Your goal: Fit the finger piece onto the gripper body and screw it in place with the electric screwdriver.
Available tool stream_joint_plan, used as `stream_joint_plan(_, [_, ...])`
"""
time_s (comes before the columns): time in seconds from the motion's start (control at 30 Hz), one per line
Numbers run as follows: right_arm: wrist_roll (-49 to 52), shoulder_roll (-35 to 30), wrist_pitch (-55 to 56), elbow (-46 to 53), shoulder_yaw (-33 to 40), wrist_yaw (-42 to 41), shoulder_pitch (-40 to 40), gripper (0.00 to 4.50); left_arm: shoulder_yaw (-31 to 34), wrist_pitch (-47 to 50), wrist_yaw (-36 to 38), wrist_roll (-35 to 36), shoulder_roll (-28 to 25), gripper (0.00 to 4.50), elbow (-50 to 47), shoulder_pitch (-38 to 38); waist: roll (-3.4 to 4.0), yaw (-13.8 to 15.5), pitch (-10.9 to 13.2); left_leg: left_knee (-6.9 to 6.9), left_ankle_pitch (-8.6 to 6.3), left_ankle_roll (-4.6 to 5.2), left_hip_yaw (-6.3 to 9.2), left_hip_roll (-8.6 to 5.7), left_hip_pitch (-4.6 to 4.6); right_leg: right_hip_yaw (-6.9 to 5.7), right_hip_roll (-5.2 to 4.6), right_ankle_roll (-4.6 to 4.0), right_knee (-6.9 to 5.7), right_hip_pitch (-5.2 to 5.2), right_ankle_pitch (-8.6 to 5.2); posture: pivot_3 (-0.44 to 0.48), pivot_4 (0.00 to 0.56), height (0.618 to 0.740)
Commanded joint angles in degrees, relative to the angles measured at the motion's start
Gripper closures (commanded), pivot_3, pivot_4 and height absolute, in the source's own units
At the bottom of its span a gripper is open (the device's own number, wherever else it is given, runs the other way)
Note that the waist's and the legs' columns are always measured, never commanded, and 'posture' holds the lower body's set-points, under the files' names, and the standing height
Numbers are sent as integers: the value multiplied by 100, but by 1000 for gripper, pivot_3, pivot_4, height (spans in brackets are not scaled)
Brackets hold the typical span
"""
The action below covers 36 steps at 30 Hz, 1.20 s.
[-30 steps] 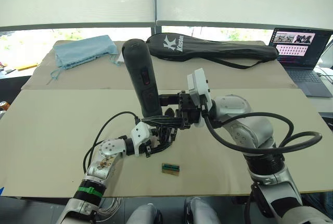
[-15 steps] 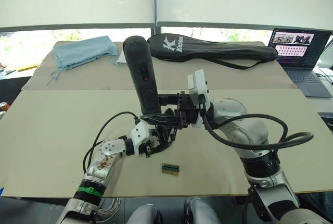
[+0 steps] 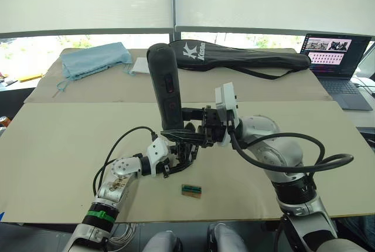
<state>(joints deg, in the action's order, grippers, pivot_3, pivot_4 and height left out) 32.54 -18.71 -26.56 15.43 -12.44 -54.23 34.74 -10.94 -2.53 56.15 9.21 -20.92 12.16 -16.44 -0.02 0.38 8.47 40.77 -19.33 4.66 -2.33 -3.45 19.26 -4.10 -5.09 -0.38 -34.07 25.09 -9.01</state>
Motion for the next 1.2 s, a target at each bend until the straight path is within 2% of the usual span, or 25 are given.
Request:
stream_joint_plan(0.03, [-293, -52, -127, -270, -281, 34, -202, 2576, -136, 159, 52, -94, -72, 2200, 119, 121, 0, -1, 0, 0, 0, 0, 0, 0, 0, 0, 0, 0, 0, 0, 0, 0, 150, 740])
stream_joint_plan(0.57, [-125, -108, -52, -66, -163, -113, 59, 2576, -126, 168, 15, -93, -70, 2200, 112, 152, 0, 6, -1, -1, -4, 9, 0, 4, 2, 4, -3, -1, 1, 4, 0, 0, 150, 740])
stream_joint_plan(0.83, [631, -115, -327, 358, 464, -171, 692, 2576, -104, 180, -95, -143, -51, 2200, 223, 119, -2, 17, 2, -2, -1, 26, 0, 4, 16, 3, -5, -1, 2, 16, 0, 0, 150, 740])
stream_joint_plan(0.93, [1320, 13, -558, 475, 851, -111, 788, 2576, -27, 215, -213, -95, 19, 2200, 300, 112, -2, 33, 2, 2, 0, 29, 0, 1, 50, 3, -8, -1, 2, 44, 0, 0, 150, 740])
stream_joint_plan(1.07, [1093, -286, -351, 546, 666, -639, 580, 2576, -49, 141, -205, -152, 29, 2200, 373, 86, -2, 43, 2, 4, 1, 29, 2, 1, 55, -1, -9, -1, 1, 45, 1, 0, 150, 740])
stream_joint_plan(1.2, [1221, -322, -354, 590, 725, -758, 570, 2576, 14, 307, -180, -9, 71, 2200, 375, 107, -1, 34, 3, 6, -2, 34, 1, 0, 57, 3, -12, -1, 1, 45, 1, 0, 150, 740])
